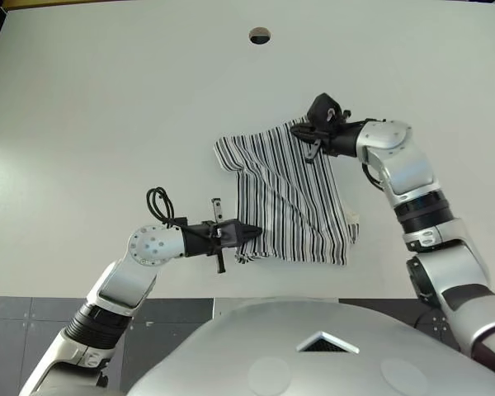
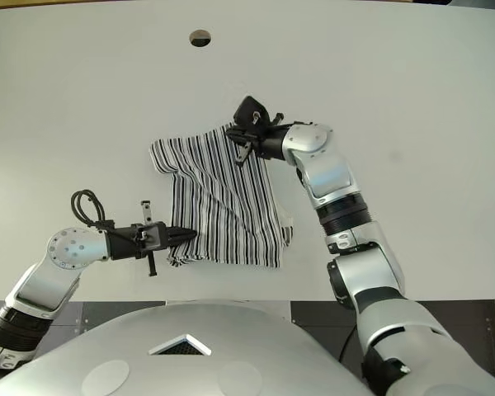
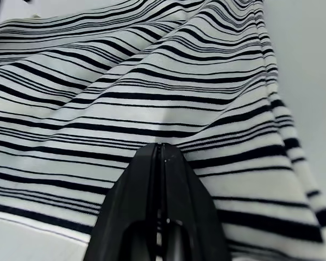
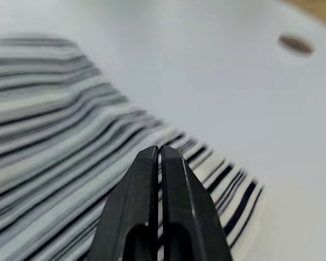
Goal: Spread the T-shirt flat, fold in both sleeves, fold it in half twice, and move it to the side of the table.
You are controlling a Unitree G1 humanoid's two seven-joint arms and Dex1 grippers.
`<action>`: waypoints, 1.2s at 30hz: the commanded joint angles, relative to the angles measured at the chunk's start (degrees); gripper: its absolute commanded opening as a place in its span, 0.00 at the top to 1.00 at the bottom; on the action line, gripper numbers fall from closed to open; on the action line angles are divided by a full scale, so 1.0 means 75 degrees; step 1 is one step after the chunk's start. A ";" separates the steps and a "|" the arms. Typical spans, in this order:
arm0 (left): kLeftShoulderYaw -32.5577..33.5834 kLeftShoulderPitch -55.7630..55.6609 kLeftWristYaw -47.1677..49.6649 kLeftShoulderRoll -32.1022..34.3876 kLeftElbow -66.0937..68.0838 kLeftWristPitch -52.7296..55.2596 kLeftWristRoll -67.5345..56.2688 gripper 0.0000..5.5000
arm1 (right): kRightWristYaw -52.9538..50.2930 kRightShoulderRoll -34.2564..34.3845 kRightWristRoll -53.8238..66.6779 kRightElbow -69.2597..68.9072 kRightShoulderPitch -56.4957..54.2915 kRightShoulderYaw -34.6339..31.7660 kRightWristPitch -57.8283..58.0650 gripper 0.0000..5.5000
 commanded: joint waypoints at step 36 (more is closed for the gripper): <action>0.0866 -0.0609 0.0883 -0.0411 0.1336 -0.1554 -0.0376 0.98 | -0.0944 -0.0801 0.0161 -0.1123 0.0292 -0.1541 -0.2373 0.98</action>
